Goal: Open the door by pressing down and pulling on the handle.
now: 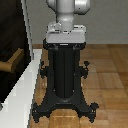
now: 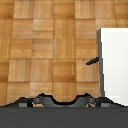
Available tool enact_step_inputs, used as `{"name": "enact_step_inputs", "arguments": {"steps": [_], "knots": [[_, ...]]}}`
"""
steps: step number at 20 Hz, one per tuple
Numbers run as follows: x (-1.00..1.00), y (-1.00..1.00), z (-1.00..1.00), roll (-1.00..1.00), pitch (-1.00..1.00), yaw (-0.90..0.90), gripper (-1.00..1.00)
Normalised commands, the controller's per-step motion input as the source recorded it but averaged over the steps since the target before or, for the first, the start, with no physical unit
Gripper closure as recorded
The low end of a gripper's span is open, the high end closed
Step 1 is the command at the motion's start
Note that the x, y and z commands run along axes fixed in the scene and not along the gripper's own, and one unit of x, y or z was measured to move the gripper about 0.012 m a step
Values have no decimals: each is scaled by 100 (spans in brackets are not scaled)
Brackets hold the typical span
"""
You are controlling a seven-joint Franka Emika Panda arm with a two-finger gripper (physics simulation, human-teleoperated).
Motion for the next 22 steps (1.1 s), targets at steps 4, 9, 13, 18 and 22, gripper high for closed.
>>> {"name": "enact_step_inputs", "arguments": {"steps": [4,9,13,18,22], "knots": [[0,0,75,0,0,0,-100],[0,-60,0,0,0,0,-100],[0,-50,0,0,0,0,-100],[0,-60,0,0,0,0,-100],[0,-50,0,0,0,0,-100]]}}
